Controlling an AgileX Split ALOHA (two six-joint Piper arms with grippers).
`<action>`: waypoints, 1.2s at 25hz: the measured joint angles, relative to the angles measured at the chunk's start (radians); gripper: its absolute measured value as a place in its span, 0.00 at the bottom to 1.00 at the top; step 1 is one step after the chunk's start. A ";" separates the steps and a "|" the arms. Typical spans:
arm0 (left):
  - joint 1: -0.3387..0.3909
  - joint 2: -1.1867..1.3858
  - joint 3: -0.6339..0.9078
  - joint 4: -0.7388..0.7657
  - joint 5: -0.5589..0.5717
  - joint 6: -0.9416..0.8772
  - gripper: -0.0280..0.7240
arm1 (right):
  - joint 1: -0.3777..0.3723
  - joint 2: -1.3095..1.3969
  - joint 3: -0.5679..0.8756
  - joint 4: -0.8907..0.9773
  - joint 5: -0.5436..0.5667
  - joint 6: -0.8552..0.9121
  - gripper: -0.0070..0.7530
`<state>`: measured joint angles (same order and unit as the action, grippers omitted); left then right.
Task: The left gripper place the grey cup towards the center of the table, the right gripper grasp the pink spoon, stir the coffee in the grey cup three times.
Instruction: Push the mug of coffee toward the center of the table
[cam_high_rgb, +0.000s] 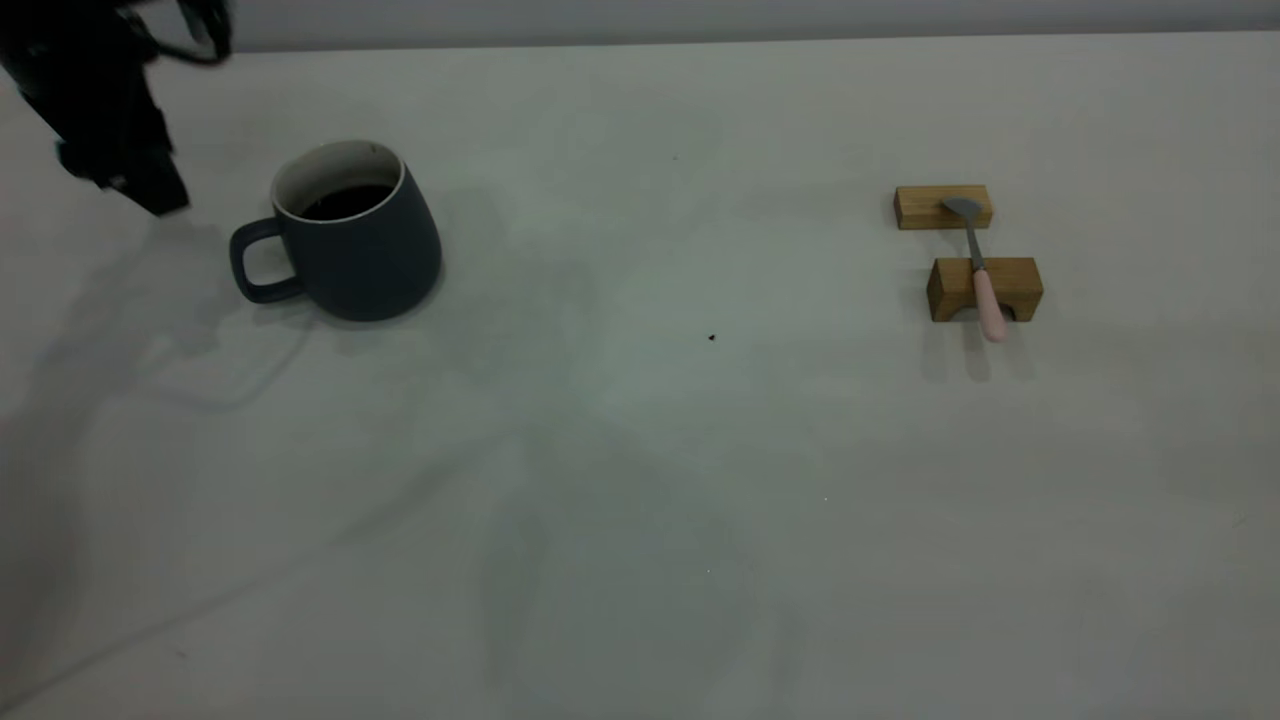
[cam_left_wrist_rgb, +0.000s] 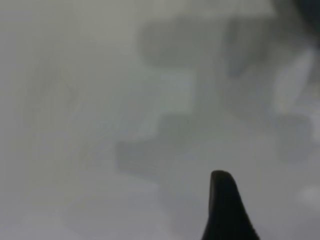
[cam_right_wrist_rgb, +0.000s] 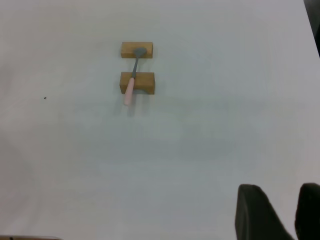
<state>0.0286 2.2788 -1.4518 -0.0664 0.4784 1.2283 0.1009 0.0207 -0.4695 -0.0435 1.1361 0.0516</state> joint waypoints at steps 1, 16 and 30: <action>-0.003 0.021 -0.014 -0.025 0.003 0.040 0.74 | 0.000 0.000 0.000 0.000 0.000 0.000 0.32; -0.182 0.099 -0.044 -0.313 -0.002 0.356 0.74 | 0.000 0.000 0.000 0.000 0.000 0.000 0.32; -0.339 0.099 -0.044 -0.516 -0.089 0.356 0.74 | 0.000 0.000 0.000 0.000 0.000 0.000 0.32</action>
<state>-0.3103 2.3775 -1.4960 -0.5822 0.3898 1.5845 0.1009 0.0207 -0.4695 -0.0435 1.1361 0.0516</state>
